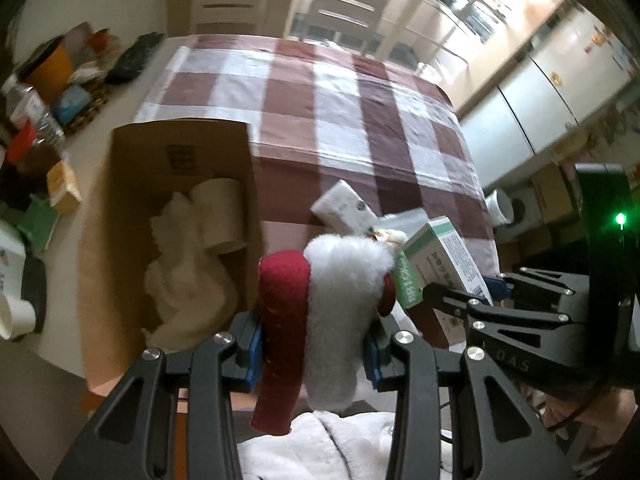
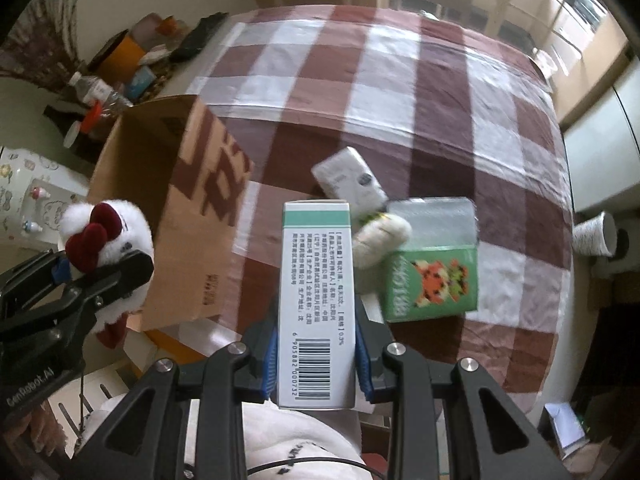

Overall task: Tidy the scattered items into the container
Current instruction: 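Carry the plush and the medicine box over the cardboard box with both tools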

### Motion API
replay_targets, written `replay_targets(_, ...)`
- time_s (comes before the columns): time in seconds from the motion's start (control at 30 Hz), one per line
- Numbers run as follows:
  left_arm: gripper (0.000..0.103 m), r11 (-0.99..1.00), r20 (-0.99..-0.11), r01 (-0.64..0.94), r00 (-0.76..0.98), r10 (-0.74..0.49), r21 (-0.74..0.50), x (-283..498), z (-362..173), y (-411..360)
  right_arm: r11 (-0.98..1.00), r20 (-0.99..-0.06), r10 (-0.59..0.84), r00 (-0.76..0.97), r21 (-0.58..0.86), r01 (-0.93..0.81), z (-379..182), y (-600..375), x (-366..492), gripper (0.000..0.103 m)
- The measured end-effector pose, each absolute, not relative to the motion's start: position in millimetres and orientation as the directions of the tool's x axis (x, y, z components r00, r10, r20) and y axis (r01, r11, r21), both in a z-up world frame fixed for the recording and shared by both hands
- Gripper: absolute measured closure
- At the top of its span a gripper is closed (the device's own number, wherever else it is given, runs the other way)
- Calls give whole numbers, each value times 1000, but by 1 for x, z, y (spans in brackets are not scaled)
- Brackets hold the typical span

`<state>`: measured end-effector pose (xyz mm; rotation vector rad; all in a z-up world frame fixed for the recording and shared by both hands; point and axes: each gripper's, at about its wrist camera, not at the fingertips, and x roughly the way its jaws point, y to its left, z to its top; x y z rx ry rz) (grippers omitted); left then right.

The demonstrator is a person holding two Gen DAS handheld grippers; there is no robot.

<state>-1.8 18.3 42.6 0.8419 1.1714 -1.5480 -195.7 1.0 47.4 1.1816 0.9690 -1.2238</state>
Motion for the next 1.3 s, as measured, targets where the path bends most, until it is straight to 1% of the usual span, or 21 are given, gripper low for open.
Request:
replay_targets(0.27,64,-15,-919,970,-233,-319,-241,36,50,17,59,-973,-185,139,130,990,63,-19,-153,72)
replay_targets(0.53,64,10,-920,972,-218,-325,-234,64,52,17,125,-966,-201,165,141,982,76,-32,-120,72)
replay_targets(0.97,63,61,-927,968,-212,-310,-242,95,41,16,239,-960,-206,188,137,961,88,-63,-74,72)
replay_targets(1.3,63,127,-936,961,-201,-289,-246,116,30,16,318,-961,-173,216,153,936,84,-82,-47,72)
